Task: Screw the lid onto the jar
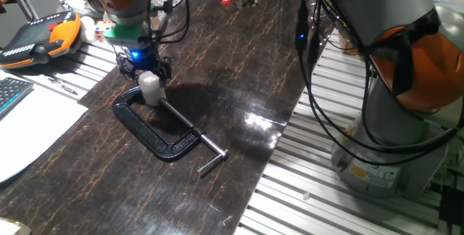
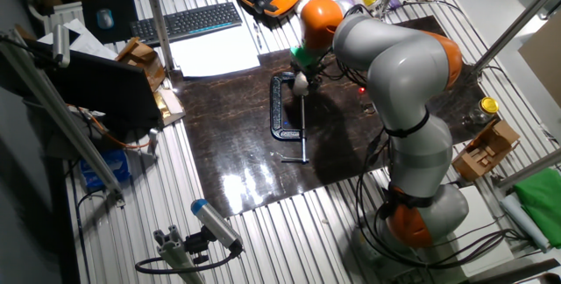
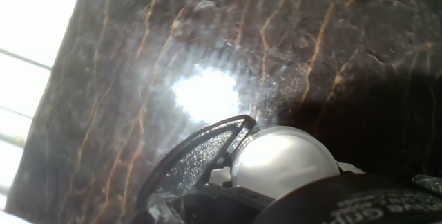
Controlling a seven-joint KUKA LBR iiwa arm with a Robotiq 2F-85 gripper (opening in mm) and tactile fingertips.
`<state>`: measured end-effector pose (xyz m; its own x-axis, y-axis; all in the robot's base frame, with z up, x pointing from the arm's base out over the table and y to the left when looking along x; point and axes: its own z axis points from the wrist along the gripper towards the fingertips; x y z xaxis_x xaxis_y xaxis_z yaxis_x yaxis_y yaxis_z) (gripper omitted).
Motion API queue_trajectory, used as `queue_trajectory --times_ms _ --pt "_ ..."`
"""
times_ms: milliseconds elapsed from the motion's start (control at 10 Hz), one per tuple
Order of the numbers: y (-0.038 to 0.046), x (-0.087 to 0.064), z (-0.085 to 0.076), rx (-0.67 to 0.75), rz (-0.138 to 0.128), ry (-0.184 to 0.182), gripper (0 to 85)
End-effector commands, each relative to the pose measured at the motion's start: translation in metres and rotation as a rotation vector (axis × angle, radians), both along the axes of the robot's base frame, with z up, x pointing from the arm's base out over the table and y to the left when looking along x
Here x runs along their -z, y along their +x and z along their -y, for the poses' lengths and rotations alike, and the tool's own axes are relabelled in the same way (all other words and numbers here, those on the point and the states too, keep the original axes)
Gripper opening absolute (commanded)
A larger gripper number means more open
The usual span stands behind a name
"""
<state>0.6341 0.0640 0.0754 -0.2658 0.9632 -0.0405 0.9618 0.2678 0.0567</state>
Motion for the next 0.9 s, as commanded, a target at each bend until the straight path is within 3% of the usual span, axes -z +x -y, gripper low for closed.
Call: queue_trajectory --times_ms 0,800 --pt "-0.0001 0.0001 0.0001 0.309 -0.005 0.004 69.7" --pt "0.0005 0.0010 0.0006 0.489 -0.022 0.012 69.7"
